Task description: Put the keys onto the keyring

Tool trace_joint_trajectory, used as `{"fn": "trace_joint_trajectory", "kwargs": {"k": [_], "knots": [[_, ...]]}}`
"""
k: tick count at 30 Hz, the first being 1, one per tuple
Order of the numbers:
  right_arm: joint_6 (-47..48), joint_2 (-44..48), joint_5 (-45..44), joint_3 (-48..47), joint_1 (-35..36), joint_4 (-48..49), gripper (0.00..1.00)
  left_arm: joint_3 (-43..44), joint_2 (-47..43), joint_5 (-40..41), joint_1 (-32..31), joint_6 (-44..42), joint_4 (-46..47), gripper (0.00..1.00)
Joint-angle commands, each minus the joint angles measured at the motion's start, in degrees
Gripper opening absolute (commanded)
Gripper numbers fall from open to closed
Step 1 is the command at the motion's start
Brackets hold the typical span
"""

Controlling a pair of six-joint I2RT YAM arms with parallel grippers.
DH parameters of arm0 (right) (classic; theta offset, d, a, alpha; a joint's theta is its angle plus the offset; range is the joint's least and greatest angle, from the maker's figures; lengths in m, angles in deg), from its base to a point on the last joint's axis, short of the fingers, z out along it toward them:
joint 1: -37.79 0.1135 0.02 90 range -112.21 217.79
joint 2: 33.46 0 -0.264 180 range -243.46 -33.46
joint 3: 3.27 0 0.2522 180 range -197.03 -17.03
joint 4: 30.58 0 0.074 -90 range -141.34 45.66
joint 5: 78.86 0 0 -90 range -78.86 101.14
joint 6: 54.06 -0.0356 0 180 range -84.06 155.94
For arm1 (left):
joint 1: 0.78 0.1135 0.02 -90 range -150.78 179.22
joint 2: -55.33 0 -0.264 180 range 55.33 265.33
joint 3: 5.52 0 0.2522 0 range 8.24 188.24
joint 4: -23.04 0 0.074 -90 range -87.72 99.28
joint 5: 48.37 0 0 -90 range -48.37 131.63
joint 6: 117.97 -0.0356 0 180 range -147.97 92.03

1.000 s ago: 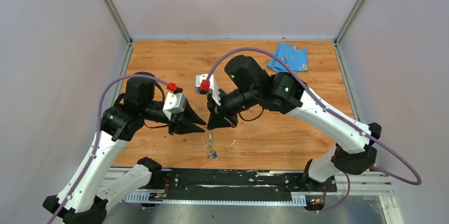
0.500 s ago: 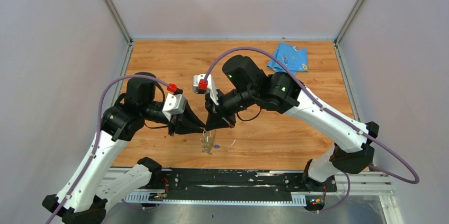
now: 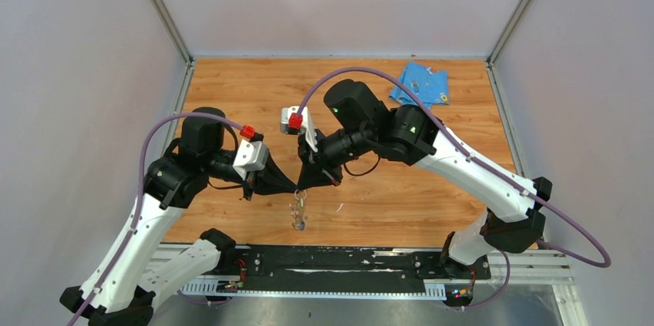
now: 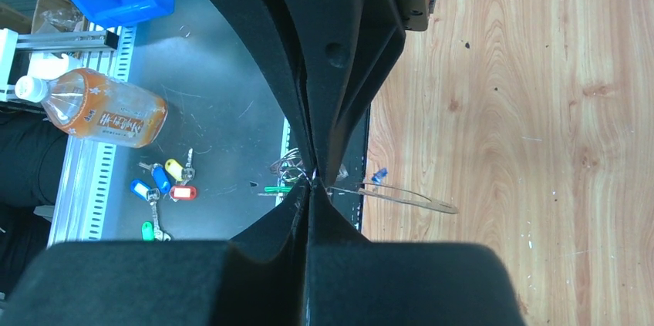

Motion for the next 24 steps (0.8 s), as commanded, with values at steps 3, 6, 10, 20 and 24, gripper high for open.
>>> {"fn": "trace_joint_trajectory", "kwargs": {"k": [3,6,10,20,24], "knots": [[-1.34,0.94,-0.45,1.81,0.74,2.95,0.0,2.39,-0.84,0.65,-0.71,-0.73,0.08,0.0],[-2.42,2.63,-1.6,3.7,0.66,4.96,0.14,2.59,-1.29,0.79,-0.7,-1.01,0.08,0.0],[-3.63,4.69,-1.78,5.52,0.25,7.61,0.23,2.96,-1.88,0.87,-0.69,-1.7,0.25,0.0],[-6.15,8.98,-2.01,9.68,-2.37,12.26,0.35,2.99,-2.44,1.52,-0.69,-0.94,0.43,0.0],[-7.31,11.84,-2.03,15.4,-2.42,17.99,0.4,3.5,-2.4,1.54,-0.69,-1.13,0.45,0.0]]}}
